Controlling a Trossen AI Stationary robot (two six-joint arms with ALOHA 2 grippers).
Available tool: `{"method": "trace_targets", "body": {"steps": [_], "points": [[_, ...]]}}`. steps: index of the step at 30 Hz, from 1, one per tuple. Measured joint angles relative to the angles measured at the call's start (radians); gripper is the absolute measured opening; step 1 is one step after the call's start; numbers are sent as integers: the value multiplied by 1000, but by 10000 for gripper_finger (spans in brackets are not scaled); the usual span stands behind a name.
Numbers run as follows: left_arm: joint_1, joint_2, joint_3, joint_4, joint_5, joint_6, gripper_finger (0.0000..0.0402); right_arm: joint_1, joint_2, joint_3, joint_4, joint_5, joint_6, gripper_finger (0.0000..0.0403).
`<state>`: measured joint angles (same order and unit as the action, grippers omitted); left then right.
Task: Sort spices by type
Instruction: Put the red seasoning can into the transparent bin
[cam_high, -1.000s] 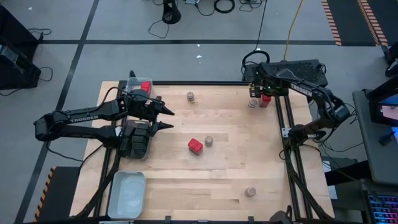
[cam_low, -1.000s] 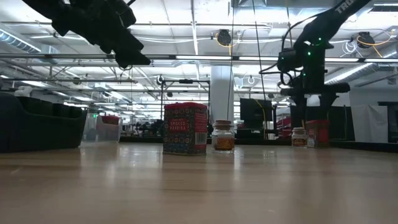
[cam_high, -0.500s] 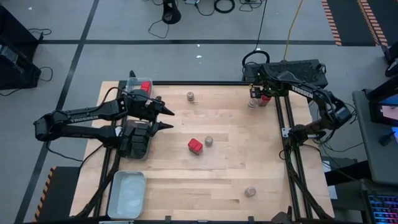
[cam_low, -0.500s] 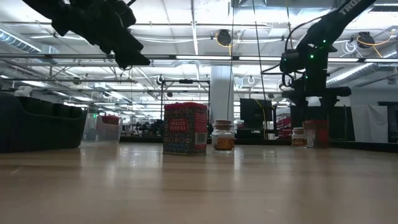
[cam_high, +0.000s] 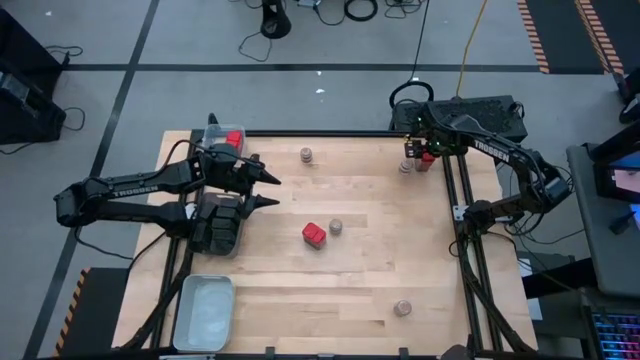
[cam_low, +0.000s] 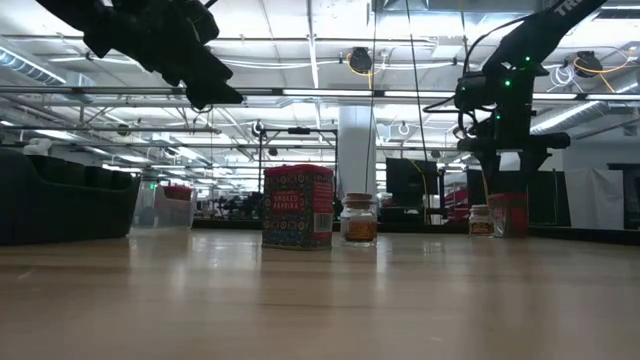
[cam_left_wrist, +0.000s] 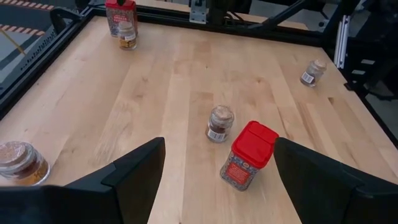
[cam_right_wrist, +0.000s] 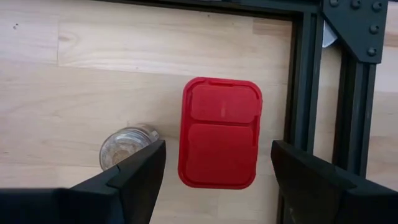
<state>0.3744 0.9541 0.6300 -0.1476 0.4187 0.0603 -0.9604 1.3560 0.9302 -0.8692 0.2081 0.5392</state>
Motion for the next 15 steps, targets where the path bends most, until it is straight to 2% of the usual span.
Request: {"method": "trace_targets", "body": {"steps": [15], "points": [[0, 0, 0, -2, 0, -1, 306, 0, 64, 0, 38, -2, -32, 274]]}}
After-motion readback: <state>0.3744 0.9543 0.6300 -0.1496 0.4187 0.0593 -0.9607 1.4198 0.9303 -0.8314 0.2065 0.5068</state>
